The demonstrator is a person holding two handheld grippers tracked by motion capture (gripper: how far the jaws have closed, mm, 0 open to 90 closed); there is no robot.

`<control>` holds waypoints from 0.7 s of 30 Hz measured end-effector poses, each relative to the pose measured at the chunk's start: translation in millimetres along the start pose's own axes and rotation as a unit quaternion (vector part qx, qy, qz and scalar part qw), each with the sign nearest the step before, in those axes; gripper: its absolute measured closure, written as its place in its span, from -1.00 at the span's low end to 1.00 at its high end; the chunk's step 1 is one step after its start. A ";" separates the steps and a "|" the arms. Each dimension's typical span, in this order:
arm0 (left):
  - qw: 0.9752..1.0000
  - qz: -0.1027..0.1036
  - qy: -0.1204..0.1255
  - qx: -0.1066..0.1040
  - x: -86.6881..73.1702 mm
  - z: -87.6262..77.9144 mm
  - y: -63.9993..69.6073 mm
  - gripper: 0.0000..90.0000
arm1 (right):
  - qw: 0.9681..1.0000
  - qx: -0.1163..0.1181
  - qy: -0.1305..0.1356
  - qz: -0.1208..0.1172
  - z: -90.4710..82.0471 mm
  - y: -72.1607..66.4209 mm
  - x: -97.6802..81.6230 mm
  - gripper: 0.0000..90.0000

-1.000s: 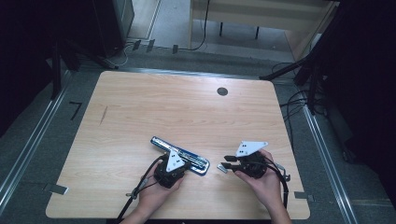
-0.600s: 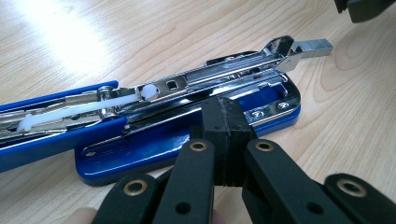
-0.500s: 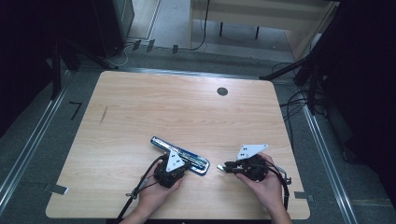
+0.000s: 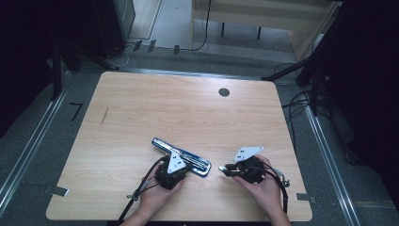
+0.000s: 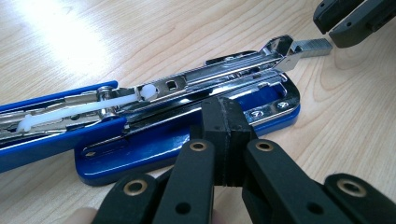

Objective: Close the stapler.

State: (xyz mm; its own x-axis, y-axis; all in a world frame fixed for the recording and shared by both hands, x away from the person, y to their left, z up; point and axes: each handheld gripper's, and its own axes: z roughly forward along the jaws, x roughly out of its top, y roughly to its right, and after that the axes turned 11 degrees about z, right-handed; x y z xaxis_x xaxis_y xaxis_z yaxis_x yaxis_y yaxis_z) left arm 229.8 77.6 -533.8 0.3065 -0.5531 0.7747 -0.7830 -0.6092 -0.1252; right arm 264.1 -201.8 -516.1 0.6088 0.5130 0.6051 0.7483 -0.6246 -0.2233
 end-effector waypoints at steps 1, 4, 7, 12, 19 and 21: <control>1.000 0.000 0.000 0.000 0.0 0.0 0.0 1.00 | 1.000 -0.003 -0.002 0.002 0.5 -0.4 0.0 0.67; 1.000 0.000 0.000 0.000 0.0 0.0 0.0 1.00 | 1.000 -0.005 -0.004 0.004 2.7 -0.4 -0.3 0.67; 1.000 0.000 0.000 0.000 0.0 0.0 0.0 1.00 | 1.000 -0.009 -0.004 0.006 4.0 -0.4 -0.5 0.66; 1.000 0.000 0.000 0.000 0.0 0.0 0.0 1.00 | 1.000 -0.018 -0.007 0.005 6.1 0.2 -1.3 0.65; 1.000 0.001 0.000 0.000 0.0 0.0 0.0 1.00 | 1.000 -0.022 -0.014 0.000 10.1 0.5 -2.4 0.65; 1.000 0.000 0.000 0.000 0.0 0.0 0.0 1.00 | 1.000 -0.022 -0.013 0.003 10.0 0.9 -2.6 0.66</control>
State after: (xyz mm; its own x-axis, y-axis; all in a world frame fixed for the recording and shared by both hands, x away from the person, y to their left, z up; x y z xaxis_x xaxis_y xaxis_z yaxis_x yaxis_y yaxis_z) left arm 229.8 77.6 -533.8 0.3058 -0.5536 0.7746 -0.7833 -0.6087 -0.1257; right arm 265.8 -197.8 -525.5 0.6200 0.5245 0.5836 0.7332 -0.6522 -0.1927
